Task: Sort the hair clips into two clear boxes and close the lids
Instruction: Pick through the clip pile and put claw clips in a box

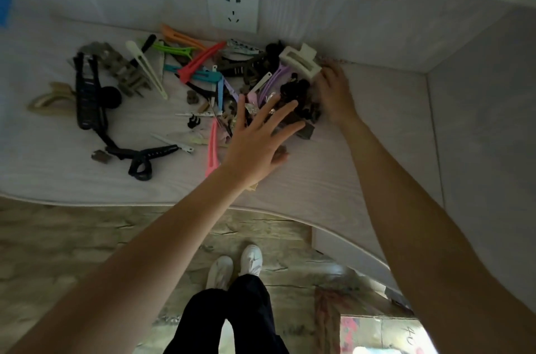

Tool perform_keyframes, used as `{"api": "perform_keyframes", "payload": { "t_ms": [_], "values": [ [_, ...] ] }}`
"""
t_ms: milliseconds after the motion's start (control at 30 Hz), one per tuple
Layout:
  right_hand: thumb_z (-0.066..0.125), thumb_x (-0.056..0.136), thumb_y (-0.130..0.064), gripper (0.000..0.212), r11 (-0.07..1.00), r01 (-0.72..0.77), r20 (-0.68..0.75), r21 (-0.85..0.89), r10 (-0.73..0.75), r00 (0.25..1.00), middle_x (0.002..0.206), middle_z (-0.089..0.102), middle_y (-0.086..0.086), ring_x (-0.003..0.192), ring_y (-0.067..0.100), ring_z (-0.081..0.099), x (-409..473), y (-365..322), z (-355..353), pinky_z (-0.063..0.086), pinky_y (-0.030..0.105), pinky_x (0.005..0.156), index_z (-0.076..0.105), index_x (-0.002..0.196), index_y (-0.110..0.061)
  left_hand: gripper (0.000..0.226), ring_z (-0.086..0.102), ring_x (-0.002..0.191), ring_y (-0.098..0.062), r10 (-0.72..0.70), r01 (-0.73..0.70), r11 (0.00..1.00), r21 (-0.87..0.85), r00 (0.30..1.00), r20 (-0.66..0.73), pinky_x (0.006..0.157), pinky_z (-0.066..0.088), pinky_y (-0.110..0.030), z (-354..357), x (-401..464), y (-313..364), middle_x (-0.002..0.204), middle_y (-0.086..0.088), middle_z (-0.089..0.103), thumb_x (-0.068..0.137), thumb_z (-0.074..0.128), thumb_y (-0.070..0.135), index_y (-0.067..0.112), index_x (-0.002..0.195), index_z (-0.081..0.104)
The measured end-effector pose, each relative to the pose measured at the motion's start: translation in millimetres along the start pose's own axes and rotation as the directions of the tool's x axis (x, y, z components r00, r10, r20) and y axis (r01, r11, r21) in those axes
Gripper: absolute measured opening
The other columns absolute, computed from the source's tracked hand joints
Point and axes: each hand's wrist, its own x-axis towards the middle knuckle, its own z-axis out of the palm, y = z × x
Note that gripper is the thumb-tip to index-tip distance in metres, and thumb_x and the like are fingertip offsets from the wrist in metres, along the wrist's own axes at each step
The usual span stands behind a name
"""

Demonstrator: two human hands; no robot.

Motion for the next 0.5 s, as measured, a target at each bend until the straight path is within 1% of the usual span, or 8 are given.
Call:
{"api": "perform_keyframes", "payload": {
  "t_ms": [67,167,200,267,333,400,433,500],
  "values": [
    [0.035,0.099,-0.029,0.038,0.996,0.052,0.063,0.072,-0.057,0.996,0.135,0.045,0.003,0.122,0.015,0.042,-12,-12,6,0.030,0.024,0.103,0.048,0.129,-0.010,0.060,0.026,0.140,-0.030,0.018,-0.017,0.999,-0.052,1.000,0.011,0.110,0.008,-0.065,-3,-2,-4,0.150,-0.003,0.034,0.078,0.064,0.049,0.031,0.133,0.046],
    [0.039,0.098,-0.033,0.040,0.986,0.049,0.117,0.160,-0.068,0.991,0.120,0.049,-0.002,0.112,0.013,0.046,-30,-21,12,0.038,0.018,0.095,0.046,0.128,-0.008,0.051,0.018,0.143,-0.025,-0.014,0.014,0.983,-0.181,1.000,-0.001,0.115,0.007,-0.056,-20,-18,-11,0.152,-0.002,0.030,0.089,0.052,0.045,0.029,0.136,0.043],
    [0.041,0.096,-0.036,0.044,0.988,0.047,0.096,0.148,-0.062,0.993,0.119,0.050,0.002,0.113,0.018,0.047,-36,-24,12,0.039,0.019,0.096,0.046,0.127,-0.005,0.046,0.019,0.142,-0.023,-0.067,0.058,0.970,-0.236,0.997,-0.032,0.116,0.009,-0.054,-29,-28,-16,0.150,-0.003,0.033,0.092,0.050,0.041,0.027,0.135,0.045],
    [0.043,0.093,-0.038,0.050,0.997,0.078,0.024,0.005,-0.078,0.997,0.130,0.047,0.014,0.125,0.031,0.041,-42,-23,10,0.034,0.037,0.108,0.044,0.129,-0.004,0.039,0.026,0.139,-0.022,-0.241,0.192,0.924,-0.330,0.964,-0.114,0.116,0.016,-0.051,-47,-57,-31,0.144,-0.005,0.042,0.092,0.052,0.030,0.023,0.131,0.048],
    [0.044,0.092,-0.031,0.048,0.983,0.134,-0.057,-0.122,-0.142,0.988,0.138,0.040,0.021,0.131,0.035,0.033,-49,-31,9,0.025,0.042,0.113,0.043,0.130,-0.002,0.035,0.034,0.134,-0.024,-0.471,0.377,0.839,-0.392,0.864,-0.176,0.111,0.028,-0.050,-63,-94,-50,0.138,-0.009,0.048,0.091,0.053,0.022,0.017,0.126,0.051],
    [0.046,0.090,-0.028,0.046,0.937,0.273,-0.087,-0.218,-0.297,0.951,0.137,0.041,0.023,0.130,0.038,0.033,-61,-56,14,0.025,0.041,0.110,0.046,0.128,-0.001,0.035,0.042,0.125,-0.027,-0.681,0.557,0.707,-0.436,0.702,-0.208,0.104,0.038,-0.044,-71,-129,-70,0.133,-0.015,0.049,0.091,0.050,0.022,0.009,0.124,0.052],
    [0.048,0.089,-0.029,0.045,0.898,0.353,-0.057,-0.262,-0.380,0.923,0.137,0.042,0.023,0.130,0.039,0.033,-68,-70,20,0.025,0.043,0.110,0.048,0.127,-0.004,0.038,0.042,0.122,-0.026,-0.763,0.632,0.627,-0.456,0.616,-0.195,0.102,0.039,-0.039,-71,-141,-79,0.134,-0.017,0.047,0.091,0.048,0.024,0.007,0.125,0.051],
    [0.048,0.088,-0.037,0.047,0.787,0.521,0.113,-0.331,-0.515,0.850,0.140,0.040,0.020,0.134,0.040,0.028,-84,-98,47,0.022,0.048,0.111,0.049,0.128,-0.012,0.048,0.037,0.127,-0.026,-0.883,0.749,0.445,-0.491,0.460,-0.098,0.104,0.036,-0.037,-70,-159,-103,0.142,-0.018,0.037,0.090,0.044,0.031,0.008,0.133,0.045]
  ]
}}
